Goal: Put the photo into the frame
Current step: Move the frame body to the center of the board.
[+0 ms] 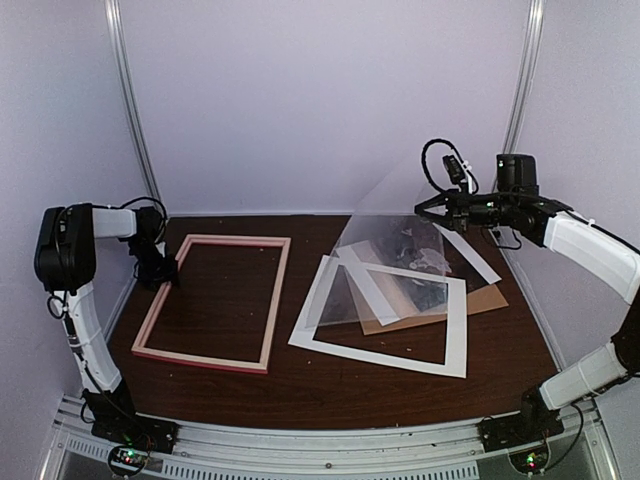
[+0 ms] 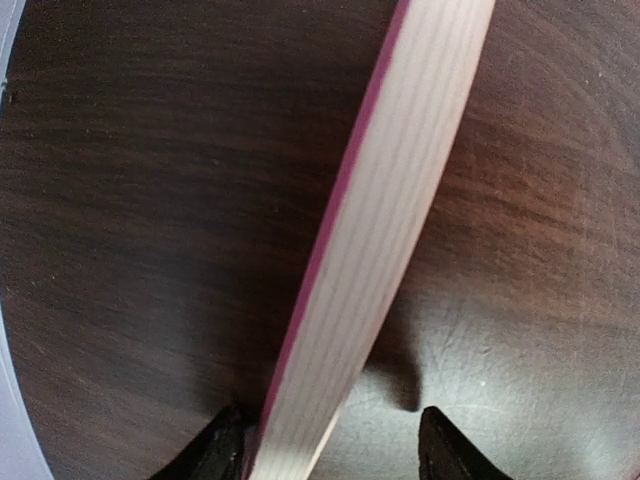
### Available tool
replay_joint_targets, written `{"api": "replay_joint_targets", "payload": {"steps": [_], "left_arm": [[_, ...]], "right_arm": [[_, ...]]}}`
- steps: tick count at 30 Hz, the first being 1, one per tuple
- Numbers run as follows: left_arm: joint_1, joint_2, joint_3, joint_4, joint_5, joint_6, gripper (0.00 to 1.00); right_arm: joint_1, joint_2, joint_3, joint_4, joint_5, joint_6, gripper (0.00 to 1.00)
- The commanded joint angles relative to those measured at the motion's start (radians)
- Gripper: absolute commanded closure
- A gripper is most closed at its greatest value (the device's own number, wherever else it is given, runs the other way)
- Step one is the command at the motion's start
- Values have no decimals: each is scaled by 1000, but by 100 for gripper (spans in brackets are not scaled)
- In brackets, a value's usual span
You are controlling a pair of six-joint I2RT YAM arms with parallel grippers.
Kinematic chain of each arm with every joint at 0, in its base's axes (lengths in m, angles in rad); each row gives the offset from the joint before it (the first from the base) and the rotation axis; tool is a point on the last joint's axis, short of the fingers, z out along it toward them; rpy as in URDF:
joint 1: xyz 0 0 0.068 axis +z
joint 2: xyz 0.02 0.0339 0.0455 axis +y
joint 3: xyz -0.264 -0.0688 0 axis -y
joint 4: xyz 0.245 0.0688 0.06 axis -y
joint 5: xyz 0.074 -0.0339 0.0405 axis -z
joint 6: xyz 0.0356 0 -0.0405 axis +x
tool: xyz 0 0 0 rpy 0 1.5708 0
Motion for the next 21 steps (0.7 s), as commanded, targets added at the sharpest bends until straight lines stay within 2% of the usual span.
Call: {"api": "replay_joint_targets", "payload": {"steps": [1,4,11,18,21], "left_arm": [[-41,-30,-59,46,37,-21,44],[-64,-60,-101,62,23,-32,48],[-165,-175,-242,107,-19,-64,50],[-258,-193,-329,146,-33,-78,54],[-286,-198,-361,159,-64,-80,60]], "right_arm": [[-8,-29,40,4,0,-16,100],[-7,-31,36,7,4,-10,100],[-7,-19,41,4,3,-10,100],[-7,-7,40,17,11,-2,100],[-7,-12,40,8,17,-6,100]]}}
